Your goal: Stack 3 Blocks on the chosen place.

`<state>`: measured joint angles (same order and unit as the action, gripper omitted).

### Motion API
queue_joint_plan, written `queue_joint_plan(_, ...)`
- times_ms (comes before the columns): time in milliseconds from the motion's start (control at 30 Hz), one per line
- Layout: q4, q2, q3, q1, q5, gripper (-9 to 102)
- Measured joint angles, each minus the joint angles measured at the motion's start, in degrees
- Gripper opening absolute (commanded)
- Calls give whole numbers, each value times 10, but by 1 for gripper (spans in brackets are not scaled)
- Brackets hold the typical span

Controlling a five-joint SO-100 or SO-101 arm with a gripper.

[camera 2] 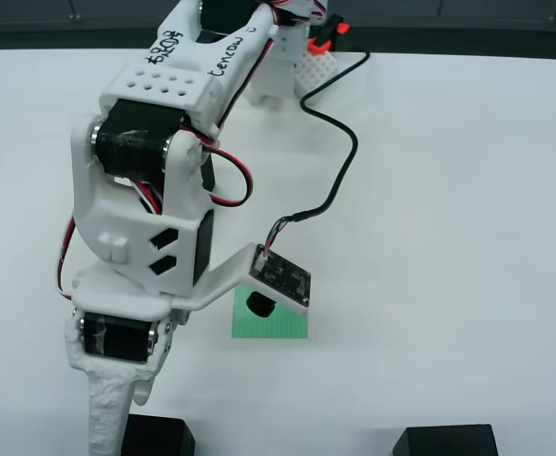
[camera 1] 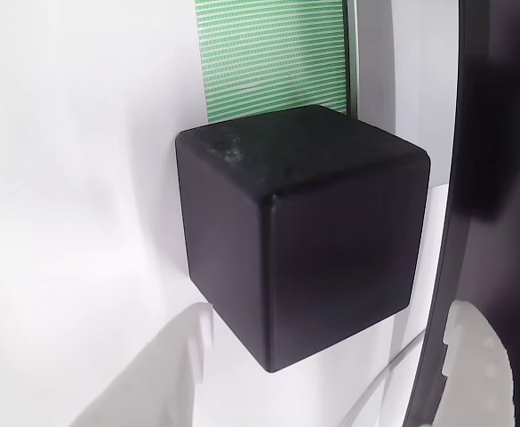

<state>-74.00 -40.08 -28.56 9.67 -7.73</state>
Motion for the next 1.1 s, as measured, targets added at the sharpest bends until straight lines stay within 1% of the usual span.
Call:
queue_joint_plan(467, 6, 40, 24, 1, -4, 33)
queue_joint_plan(1100, 37, 68, 39, 1, -7, 33)
